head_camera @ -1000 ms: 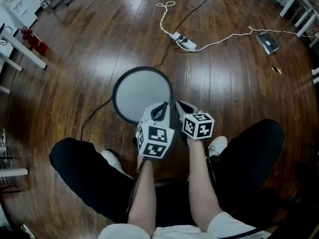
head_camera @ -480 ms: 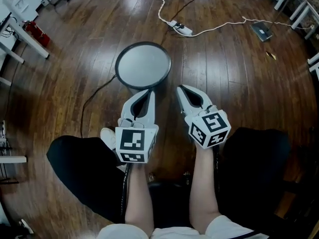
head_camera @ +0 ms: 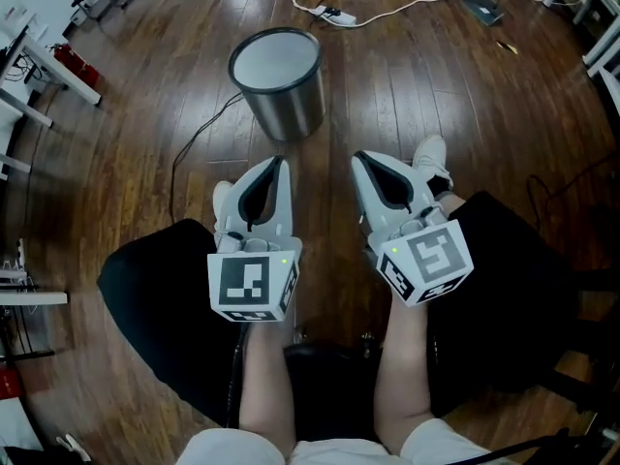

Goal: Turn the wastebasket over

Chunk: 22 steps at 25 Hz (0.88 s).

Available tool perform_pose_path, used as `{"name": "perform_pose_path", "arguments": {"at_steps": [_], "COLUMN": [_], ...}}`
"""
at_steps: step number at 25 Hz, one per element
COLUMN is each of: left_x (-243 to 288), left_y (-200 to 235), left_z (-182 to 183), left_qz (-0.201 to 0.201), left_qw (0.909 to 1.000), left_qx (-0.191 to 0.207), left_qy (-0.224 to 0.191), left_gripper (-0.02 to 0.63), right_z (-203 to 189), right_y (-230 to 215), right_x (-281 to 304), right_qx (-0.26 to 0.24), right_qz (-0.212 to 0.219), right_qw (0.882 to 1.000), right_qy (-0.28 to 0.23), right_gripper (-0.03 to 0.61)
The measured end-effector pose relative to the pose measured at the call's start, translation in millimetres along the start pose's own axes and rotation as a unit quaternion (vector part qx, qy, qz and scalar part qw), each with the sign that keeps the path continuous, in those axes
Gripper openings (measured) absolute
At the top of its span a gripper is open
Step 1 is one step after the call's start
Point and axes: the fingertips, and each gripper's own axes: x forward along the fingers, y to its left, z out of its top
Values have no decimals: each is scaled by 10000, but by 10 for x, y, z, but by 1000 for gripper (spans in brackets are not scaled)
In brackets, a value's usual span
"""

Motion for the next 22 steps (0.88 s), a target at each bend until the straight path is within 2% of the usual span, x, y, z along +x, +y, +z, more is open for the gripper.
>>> {"name": "perform_pose_path", "arguments": {"at_steps": [5, 8, 12, 17, 22], "left_x": [-958, -1546, -2275, -3007, -3679], "left_y": [-255, -202, -147, 39, 102], "left_z": [-92, -103, -123, -255, -592], "left_qz": [-276, -202, -181, -95, -101], "left_qw": [9996, 9997, 9998, 9999, 9995], "left_qx": [104, 57, 105, -72, -246], "left_qy": [-25, -83, -64, -106, 143], "left_gripper": [15, 15, 15, 15, 15], "right_z": [-151, -162, -230, -414, -637], "right_y": [747, 1196, 1647, 2359, 2902], "right_x": [-652, -976, -1397, -1674, -1940], "right_qx": [34, -35, 153, -59, 116], "right_qz": [-146, -291, -598, -453, -432], "right_qw": [9998, 9994, 9977, 9980, 9974], "right_qy": [113, 164, 265, 433, 566], "right_gripper": [-12, -12, -11, -11, -11]}}
